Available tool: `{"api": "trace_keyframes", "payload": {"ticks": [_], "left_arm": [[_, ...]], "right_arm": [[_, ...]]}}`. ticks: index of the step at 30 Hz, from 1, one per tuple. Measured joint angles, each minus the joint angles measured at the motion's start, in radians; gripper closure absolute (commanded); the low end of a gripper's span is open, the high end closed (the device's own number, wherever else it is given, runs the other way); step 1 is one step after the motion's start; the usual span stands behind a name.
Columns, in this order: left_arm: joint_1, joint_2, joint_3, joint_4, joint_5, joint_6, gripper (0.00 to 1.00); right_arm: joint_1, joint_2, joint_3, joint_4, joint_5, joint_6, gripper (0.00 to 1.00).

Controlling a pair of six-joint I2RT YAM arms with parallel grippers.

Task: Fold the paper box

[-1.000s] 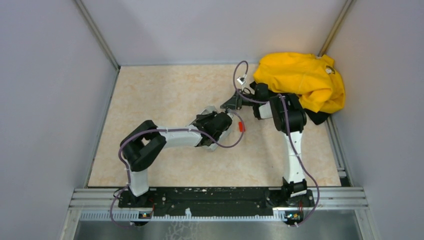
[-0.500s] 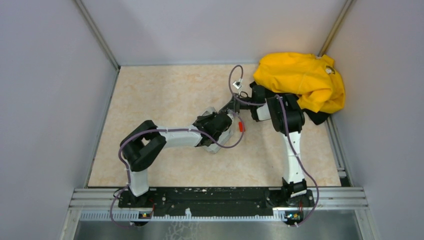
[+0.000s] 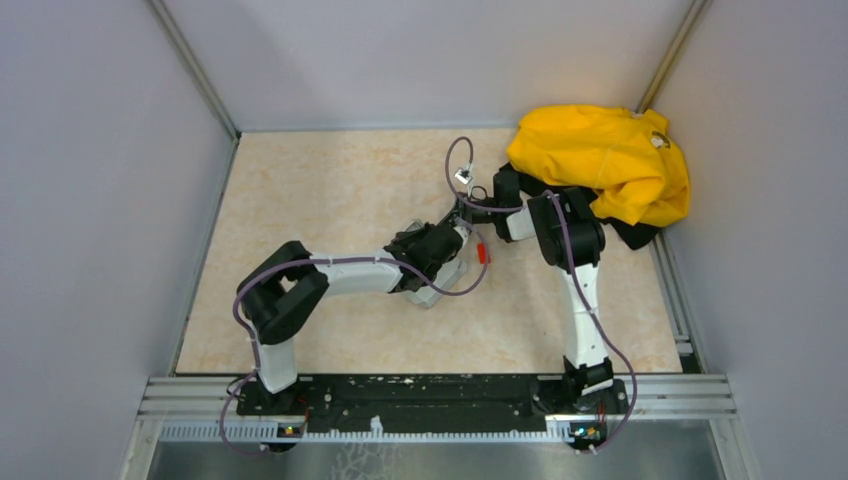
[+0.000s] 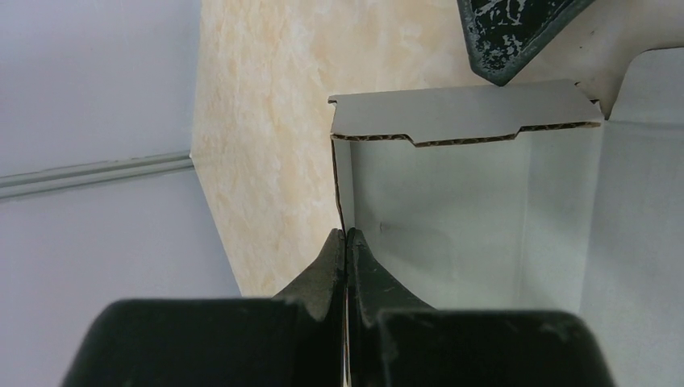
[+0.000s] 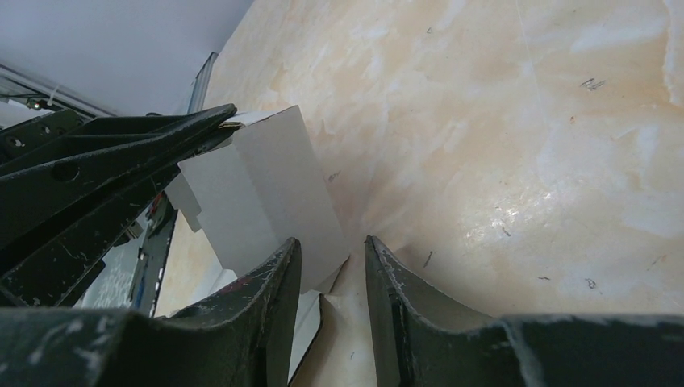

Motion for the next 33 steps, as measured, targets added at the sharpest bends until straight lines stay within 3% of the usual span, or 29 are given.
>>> {"api": "trace_keyframes", "payload": {"ticks": [7, 19, 33], "left_arm": [[0.001, -0.012, -0.010, -0.001, 0.008, -0.002, 1.00], [0.003, -0.013, -0.011, -0.001, 0.009, -0.002, 1.00], [0.003, -0.031, -0.011, -0.010, 0.012, 0.000, 1.00]], "right_arm": [[0.000, 0.000, -0.032, 0.115, -0.005, 0.096, 0.64], [0.000, 0.101, -0.048, 0.724, -0.067, 0.595, 0.65], [0.000, 0.112, -0.046, 0.780, -0.079, 0.703, 0.67]]}}
